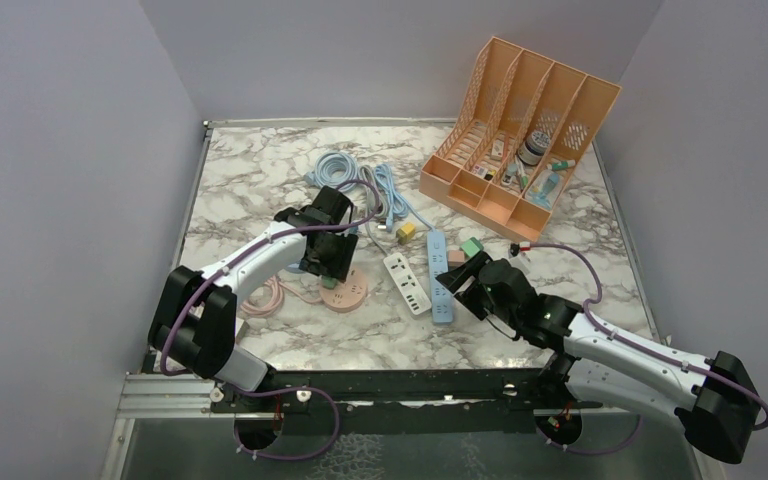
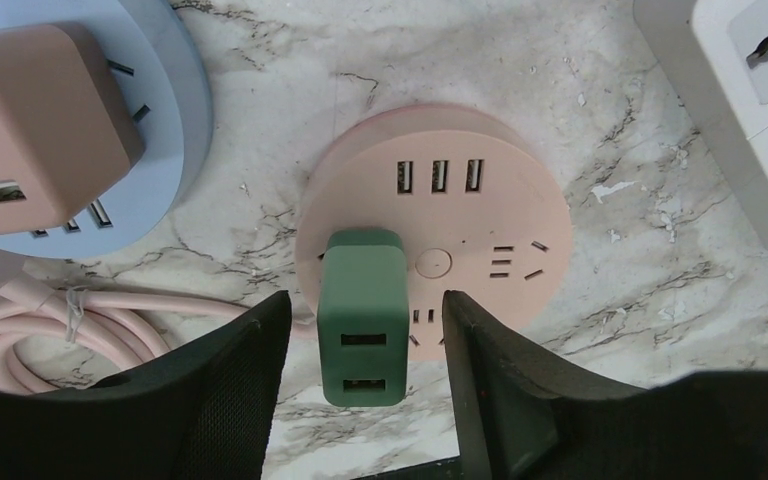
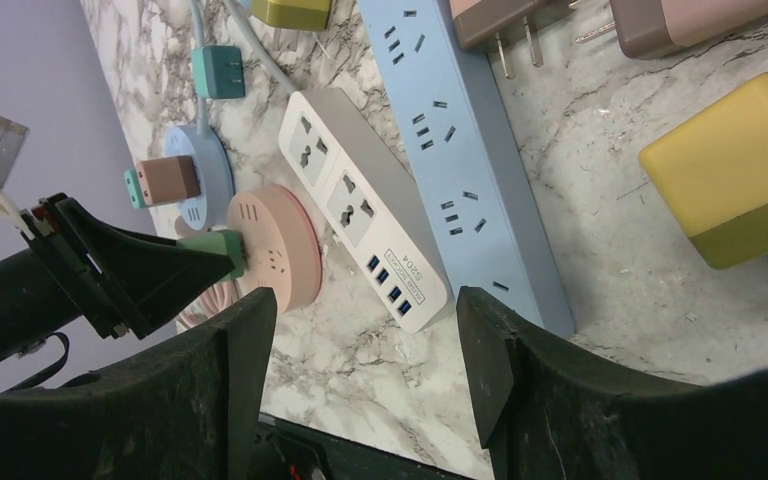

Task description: Insert the plug

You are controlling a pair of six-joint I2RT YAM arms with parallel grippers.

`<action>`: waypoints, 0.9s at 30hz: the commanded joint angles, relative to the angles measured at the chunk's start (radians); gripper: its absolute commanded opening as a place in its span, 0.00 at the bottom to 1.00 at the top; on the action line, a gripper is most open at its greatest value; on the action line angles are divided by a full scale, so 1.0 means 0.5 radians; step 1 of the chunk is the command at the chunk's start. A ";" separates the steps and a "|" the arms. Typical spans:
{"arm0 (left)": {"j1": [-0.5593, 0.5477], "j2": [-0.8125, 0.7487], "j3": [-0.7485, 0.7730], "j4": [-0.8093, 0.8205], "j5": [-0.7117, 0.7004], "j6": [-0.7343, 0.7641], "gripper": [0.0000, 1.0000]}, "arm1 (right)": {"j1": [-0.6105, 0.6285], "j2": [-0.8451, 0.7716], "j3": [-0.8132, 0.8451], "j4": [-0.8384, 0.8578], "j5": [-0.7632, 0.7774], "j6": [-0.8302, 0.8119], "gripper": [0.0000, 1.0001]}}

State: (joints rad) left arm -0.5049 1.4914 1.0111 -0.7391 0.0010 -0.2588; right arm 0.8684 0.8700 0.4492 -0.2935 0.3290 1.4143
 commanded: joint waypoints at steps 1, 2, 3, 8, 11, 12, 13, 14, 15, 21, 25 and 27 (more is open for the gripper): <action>0.007 -0.054 0.031 -0.100 0.007 0.022 0.56 | -0.010 -0.009 0.001 -0.011 0.081 0.021 0.67; 0.007 -0.057 0.031 -0.111 0.000 0.025 0.55 | -0.010 -0.006 0.001 -0.011 0.079 0.019 0.67; 0.007 -0.054 0.031 -0.123 -0.011 0.027 0.52 | -0.010 -0.004 0.002 -0.009 0.081 0.018 0.67; 0.007 -0.026 0.048 -0.164 -0.048 0.037 0.27 | -0.010 0.003 0.005 0.001 0.079 0.014 0.67; 0.007 0.025 0.052 -0.169 -0.034 0.044 0.01 | -0.010 0.011 0.006 0.003 0.078 0.016 0.67; 0.007 0.047 0.049 -0.169 -0.029 0.042 0.00 | -0.010 0.011 0.004 0.002 0.079 0.017 0.67; 0.005 0.072 0.041 -0.169 -0.027 0.042 0.00 | -0.010 0.010 0.003 0.001 0.081 0.017 0.67; 0.003 0.112 0.036 -0.167 -0.030 0.037 0.00 | -0.010 0.007 0.000 0.001 0.079 0.017 0.67; 0.004 0.147 0.036 -0.166 -0.042 0.030 0.00 | -0.010 0.006 -0.002 -0.001 0.081 0.019 0.67; 0.001 0.313 0.016 -0.132 -0.073 -0.022 0.00 | -0.010 -0.006 -0.003 -0.028 0.107 0.035 0.67; -0.019 0.389 -0.001 -0.120 -0.130 -0.093 0.00 | -0.010 -0.007 0.009 -0.042 0.131 0.034 0.66; -0.034 0.406 -0.023 -0.095 -0.138 -0.137 0.00 | -0.010 0.001 0.027 -0.051 0.143 0.029 0.66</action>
State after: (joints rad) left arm -0.5117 1.5826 1.0775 -0.8516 -0.0135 -0.2790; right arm 0.8684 0.8738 0.4492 -0.2932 0.3416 1.4208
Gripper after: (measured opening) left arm 0.303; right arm 0.666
